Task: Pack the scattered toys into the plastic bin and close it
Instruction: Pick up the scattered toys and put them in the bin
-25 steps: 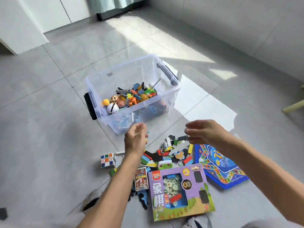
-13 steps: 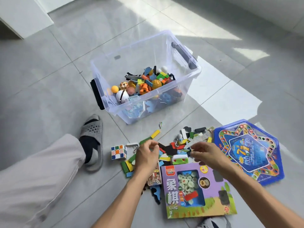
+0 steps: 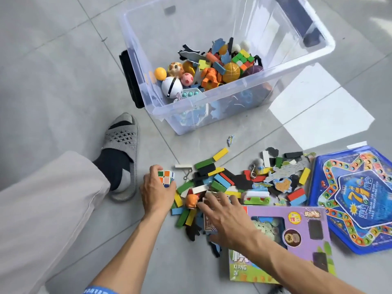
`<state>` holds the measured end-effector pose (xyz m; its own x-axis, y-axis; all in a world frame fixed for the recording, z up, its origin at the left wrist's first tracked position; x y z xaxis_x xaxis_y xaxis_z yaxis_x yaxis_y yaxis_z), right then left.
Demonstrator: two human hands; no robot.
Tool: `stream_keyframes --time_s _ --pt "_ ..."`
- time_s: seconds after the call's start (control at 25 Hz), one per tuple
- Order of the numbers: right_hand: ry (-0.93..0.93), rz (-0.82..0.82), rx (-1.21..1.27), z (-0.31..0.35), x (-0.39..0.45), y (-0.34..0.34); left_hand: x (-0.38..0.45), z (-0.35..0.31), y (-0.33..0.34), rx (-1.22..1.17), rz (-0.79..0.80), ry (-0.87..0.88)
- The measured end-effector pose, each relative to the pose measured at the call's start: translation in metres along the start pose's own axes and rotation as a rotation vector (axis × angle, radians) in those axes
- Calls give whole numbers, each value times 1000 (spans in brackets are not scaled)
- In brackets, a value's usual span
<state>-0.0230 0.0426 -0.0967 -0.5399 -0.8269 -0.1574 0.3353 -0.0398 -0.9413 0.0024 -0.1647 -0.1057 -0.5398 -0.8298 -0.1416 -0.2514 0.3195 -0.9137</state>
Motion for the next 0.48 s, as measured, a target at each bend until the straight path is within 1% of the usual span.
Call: stream_keyframes --time_s 0.04,0.12,0.16,0.24,0.28,0.32,0.44,0.48 --pt "-20 58 -66 7 -4 11 -2 2 -2 -42 17 -50" --pt "44 23 -90 4 -16 17 -18 -4 -14 -289 1 -230" --pt "104 -16 -27 2 -20 13 -32 -11 -25 -446 -23 -311" --pt "251 -156 188 -6 -15 -15 -58 -40 -57 -751 -60 -351" --pt "325 -229 329 -9 -8 -40 -66 -57 -74 -890 -62 -325" --pt "365 -308 441 -12 3 -75 -64 -76 -95 -989 -68 -258" --pt "329 -594 584 -24 40 -185 -30 -138 -156 -1069 -115 43" --pt "321 -672 619 -29 54 -220 -13 -159 -174 -1089 -140 108"
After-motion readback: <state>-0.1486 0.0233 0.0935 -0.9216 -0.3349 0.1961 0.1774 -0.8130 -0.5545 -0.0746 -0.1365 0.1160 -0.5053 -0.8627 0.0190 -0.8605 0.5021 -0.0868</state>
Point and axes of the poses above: each hand's wrist, its own x-axis towards the middle knuckle, its own y-axis out of the palm, z = x × y, the point moved 2 cm from there along x, towards the middle knuckle, and after that the axes turned 14 degrees about -z, right-handed, at the moved point
